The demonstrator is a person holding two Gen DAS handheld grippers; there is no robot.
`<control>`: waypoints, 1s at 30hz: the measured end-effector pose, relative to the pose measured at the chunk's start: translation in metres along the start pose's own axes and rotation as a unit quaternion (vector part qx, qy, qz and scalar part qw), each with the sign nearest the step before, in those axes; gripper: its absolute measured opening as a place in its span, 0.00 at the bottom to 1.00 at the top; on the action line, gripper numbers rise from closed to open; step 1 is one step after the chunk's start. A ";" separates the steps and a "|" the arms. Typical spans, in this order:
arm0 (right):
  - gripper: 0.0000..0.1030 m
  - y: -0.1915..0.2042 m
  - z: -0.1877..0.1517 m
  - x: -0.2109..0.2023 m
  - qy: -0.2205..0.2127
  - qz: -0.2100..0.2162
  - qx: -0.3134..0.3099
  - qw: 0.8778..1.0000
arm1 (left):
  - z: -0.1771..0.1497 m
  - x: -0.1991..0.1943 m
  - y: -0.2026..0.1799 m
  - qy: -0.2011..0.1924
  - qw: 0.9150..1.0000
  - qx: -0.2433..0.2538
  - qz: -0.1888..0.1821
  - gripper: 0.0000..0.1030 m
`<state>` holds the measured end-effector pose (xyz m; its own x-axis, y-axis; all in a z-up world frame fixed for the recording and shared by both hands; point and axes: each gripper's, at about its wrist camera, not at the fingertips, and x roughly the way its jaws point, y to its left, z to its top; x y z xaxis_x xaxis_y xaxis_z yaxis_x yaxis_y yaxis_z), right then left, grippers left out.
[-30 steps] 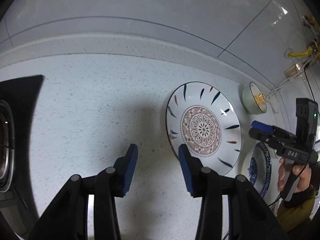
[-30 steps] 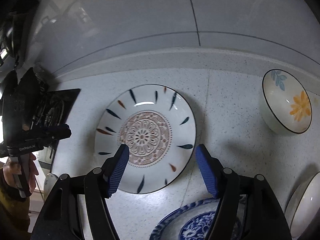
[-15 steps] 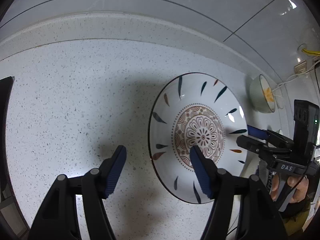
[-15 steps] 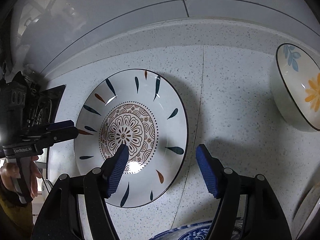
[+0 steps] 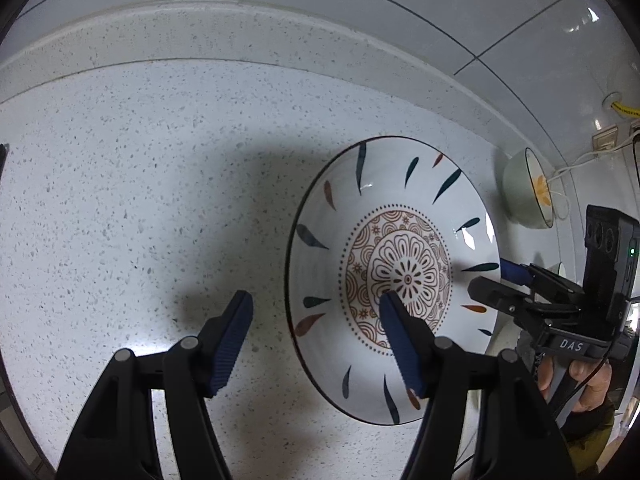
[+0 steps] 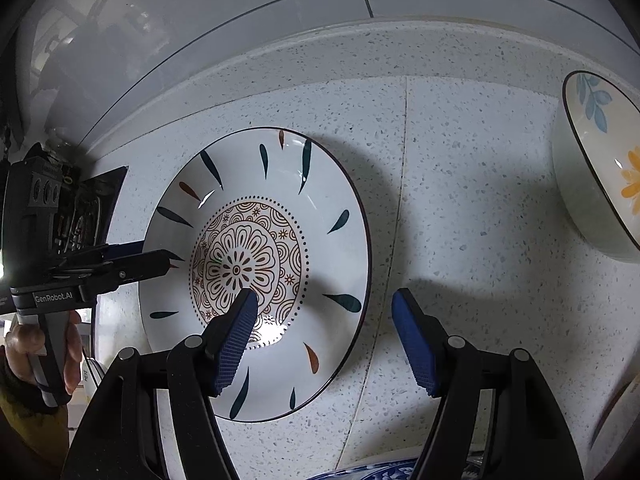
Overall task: Organize plates and bowls
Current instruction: 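Close the right gripper on the mandala plate rim, then close the left gripper on the mandala plate rim while the right gripper holds it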
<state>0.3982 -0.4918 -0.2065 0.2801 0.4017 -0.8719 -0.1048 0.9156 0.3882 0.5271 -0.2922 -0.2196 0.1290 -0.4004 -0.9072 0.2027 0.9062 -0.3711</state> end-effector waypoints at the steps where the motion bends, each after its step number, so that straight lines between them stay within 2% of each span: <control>1: 0.63 -0.001 0.000 0.001 0.001 0.001 0.001 1.000 | 0.000 0.001 0.000 0.000 1.000 0.000 0.004 0.61; 4: 0.55 -0.005 0.001 0.001 0.001 0.002 0.005 1.000 | 0.000 0.001 0.003 0.002 1.000 0.002 0.013 0.59; 8: 0.31 -0.005 0.000 0.005 0.008 -0.006 0.003 1.000 | 0.001 0.005 0.006 0.007 1.000 -0.001 0.019 0.46; 10: 0.24 -0.003 -0.001 0.007 0.011 -0.006 -0.001 1.000 | 0.000 0.007 0.004 0.005 1.000 0.000 0.022 0.45; 13: 0.23 -0.001 0.000 0.008 0.011 -0.009 -0.003 1.000 | 0.003 0.008 0.004 0.007 1.000 -0.003 0.014 0.44; 16: 0.22 -0.001 0.000 0.009 0.010 -0.001 0.003 1.000 | 0.007 0.008 0.013 0.015 0.999 -0.022 -0.024 0.46; 18: 0.22 -0.001 0.000 0.010 0.010 0.003 0.005 1.000 | 0.011 0.008 0.015 0.023 0.999 -0.019 -0.036 0.47; 29: 0.21 -0.011 -0.001 0.009 0.015 0.025 0.012 1.000 | 0.013 0.008 0.019 0.025 0.999 -0.007 -0.045 0.46; 30: 0.18 -0.012 -0.001 0.009 0.014 0.024 0.015 1.000 | 0.014 0.009 0.018 0.025 0.999 -0.007 -0.045 0.45</control>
<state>0.4009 -0.4997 -0.2193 0.2495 0.4459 -0.8596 -0.0895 0.8945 0.4381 0.5453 -0.2814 -0.2315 0.0620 -0.4724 -0.8792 0.1972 0.8693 -0.4532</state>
